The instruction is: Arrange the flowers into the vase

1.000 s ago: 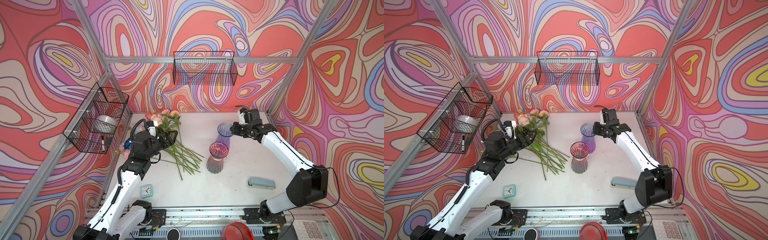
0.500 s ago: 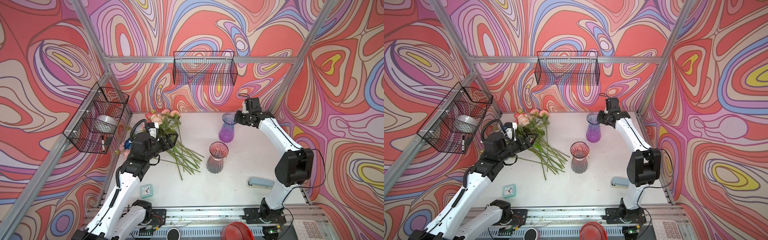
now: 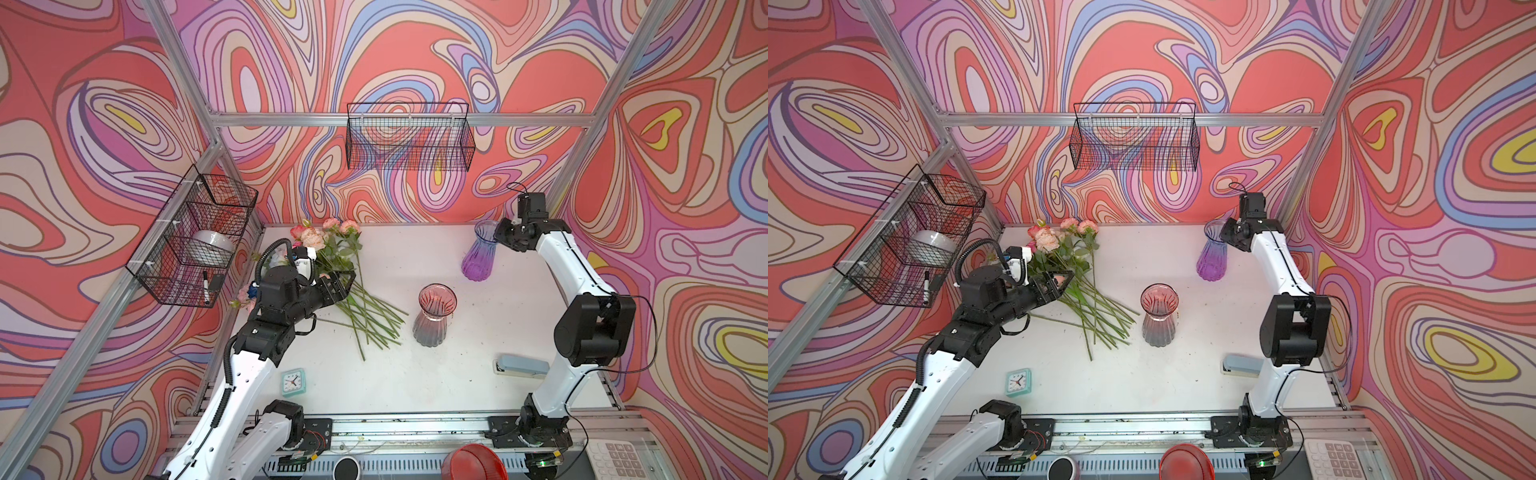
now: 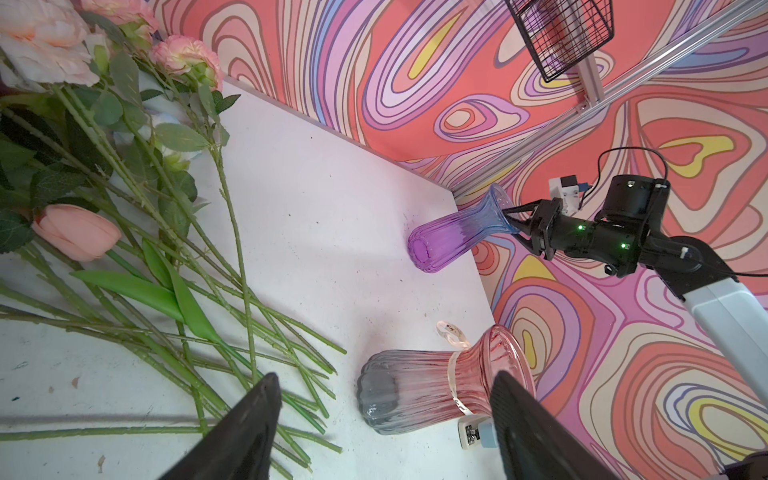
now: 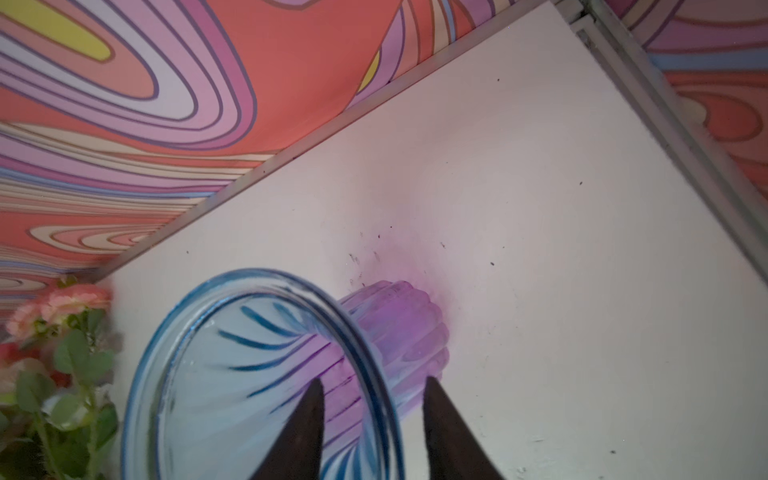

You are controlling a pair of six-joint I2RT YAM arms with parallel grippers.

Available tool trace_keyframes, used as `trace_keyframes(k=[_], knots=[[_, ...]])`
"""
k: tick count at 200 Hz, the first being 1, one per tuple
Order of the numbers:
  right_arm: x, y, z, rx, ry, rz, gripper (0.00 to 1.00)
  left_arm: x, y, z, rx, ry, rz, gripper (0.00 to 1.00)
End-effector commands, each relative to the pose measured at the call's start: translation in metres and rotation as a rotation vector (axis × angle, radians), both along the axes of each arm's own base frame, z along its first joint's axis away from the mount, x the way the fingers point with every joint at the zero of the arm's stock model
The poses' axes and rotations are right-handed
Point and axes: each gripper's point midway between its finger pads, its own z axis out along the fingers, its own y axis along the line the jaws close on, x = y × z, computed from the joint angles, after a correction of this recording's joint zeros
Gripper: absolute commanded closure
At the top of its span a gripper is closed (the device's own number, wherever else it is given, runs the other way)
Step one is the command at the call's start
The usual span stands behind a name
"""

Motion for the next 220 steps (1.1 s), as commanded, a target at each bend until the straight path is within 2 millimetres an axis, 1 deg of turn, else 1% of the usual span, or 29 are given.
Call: trace_keyframes(k=[1, 18, 23, 25, 27, 36, 39, 47, 55, 72, 89, 101, 113, 126, 145, 162, 163, 164, 167, 174, 193, 207, 220], knots=[[-0.004, 0.002, 0.001, 0.000, 0.003, 0.002, 0.46, -0.003, 0.000, 0.002, 0.002, 0.025, 0.003, 0.18], [-0.008, 0.002, 0.018, -0.002, -0.038, 0.000, 0.39, -0.004, 0.002, 0.000, 0.007, 0.036, 0.009, 0.17], [-0.008, 0.002, 0.018, -0.005, -0.040, 0.000, 0.37, -0.004, 0.002, -0.001, 0.009, 0.041, 0.011, 0.17], [-0.011, 0.001, 0.029, -0.006, -0.064, -0.001, 0.37, -0.004, 0.002, -0.001, 0.010, 0.043, 0.012, 0.17], [-0.013, 0.002, 0.034, -0.006, -0.075, -0.001, 0.36, -0.004, 0.003, -0.002, 0.011, 0.044, 0.014, 0.17], [-0.018, 0.002, 0.046, -0.005, -0.106, 0.003, 0.34, -0.004, 0.004, -0.003, 0.016, 0.049, 0.022, 0.16], [-0.019, 0.002, 0.050, -0.006, -0.116, 0.003, 0.31, -0.004, 0.005, -0.004, 0.019, 0.053, 0.025, 0.16], [-0.025, 0.004, 0.061, -0.005, -0.142, 0.007, 0.30, -0.005, 0.006, -0.006, 0.024, 0.058, 0.033, 0.16], [-0.031, 0.006, 0.074, 0.001, -0.173, 0.014, 0.26, -0.005, 0.008, -0.007, 0.029, 0.065, 0.041, 0.16], [-0.051, 0.017, 0.097, -0.013, -0.228, 0.036, 0.26, -0.004, 0.012, -0.014, 0.045, 0.087, 0.064, 0.16], [-0.076, 0.037, 0.104, -0.031, -0.245, 0.077, 0.27, -0.004, 0.015, -0.021, 0.060, 0.110, 0.081, 0.16], [-0.095, 0.055, 0.094, -0.034, -0.229, 0.115, 0.28, -0.005, 0.017, -0.025, 0.064, 0.120, 0.092, 0.16], [-0.115, 0.071, 0.071, -0.035, -0.180, 0.146, 0.29, -0.005, 0.018, -0.030, 0.067, 0.129, 0.100, 0.16], [-0.137, 0.081, 0.041, -0.040, -0.115, 0.156, 0.30, -0.004, 0.019, -0.034, 0.073, 0.139, 0.106, 0.16], [-0.168, 0.080, -0.003, -0.038, -0.020, 0.145, 0.35, -0.004, 0.021, -0.042, 0.081, 0.162, 0.116, 0.16], [-0.195, 0.071, -0.040, -0.058, 0.075, 0.132, 0.38, -0.004, 0.021, -0.047, 0.081, 0.177, 0.118, 0.16], [-0.195, 0.071, -0.040, -0.058, 0.075, 0.132, 0.38, -0.004, 0.021, -0.047, 0.080, 0.177, 0.118, 0.16], [-0.198, 0.070, -0.044, -0.059, 0.087, 0.132, 0.38, -0.004, 0.021, -0.047, 0.080, 0.178, 0.119, 0.16], [-0.200, 0.070, -0.047, -0.059, 0.093, 0.133, 0.39, -0.004, 0.021, -0.047, 0.079, 0.180, 0.120, 0.16], [-0.209, 0.070, -0.060, -0.053, 0.129, 0.143, 0.41, -0.004, 0.021, -0.049, 0.077, 0.181, 0.119, 0.16], [-0.228, 0.082, -0.093, 0.005, 0.216, 0.203, 0.49, -0.003, 0.021, -0.051, 0.075, 0.185, 0.122, 0.16], [-0.239, 0.096, -0.114, 0.064, 0.272, 0.263, 0.51, -0.003, 0.021, -0.053, 0.074, 0.191, 0.122, 0.16], [-0.246, 0.111, -0.129, 0.098, 0.304, 0.321, 0.53, -0.003, 0.020, -0.055, 0.074, 0.194, 0.120, 0.16]])
